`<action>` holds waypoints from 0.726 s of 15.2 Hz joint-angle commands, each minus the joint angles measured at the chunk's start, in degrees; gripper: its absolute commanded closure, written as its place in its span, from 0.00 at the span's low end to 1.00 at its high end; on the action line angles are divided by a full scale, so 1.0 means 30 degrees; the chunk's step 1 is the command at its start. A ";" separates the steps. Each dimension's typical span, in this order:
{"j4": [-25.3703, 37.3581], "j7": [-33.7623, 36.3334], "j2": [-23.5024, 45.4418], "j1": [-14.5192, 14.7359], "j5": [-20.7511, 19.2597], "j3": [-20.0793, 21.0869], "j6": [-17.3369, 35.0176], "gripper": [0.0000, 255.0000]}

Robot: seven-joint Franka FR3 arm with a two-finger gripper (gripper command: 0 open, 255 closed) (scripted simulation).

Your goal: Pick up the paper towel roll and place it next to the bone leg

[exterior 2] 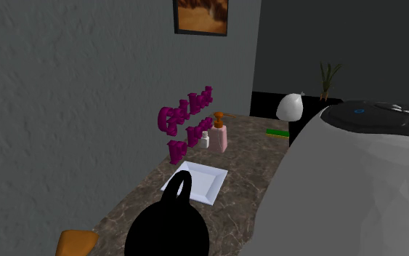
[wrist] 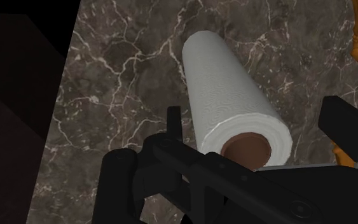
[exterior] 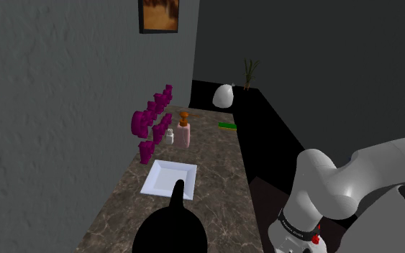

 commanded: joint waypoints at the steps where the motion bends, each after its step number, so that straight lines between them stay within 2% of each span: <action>1: 0.0218 0.0230 -0.0530 0.0460 -0.0588 -0.1063 -0.1043 0.00; 3: 0.0592 0.0476 -0.1049 0.0845 -0.1249 -0.2170 -0.2200 0.00; 11: 0.0593 0.0471 -0.1055 0.0839 -0.1243 -0.2167 -0.2206 0.00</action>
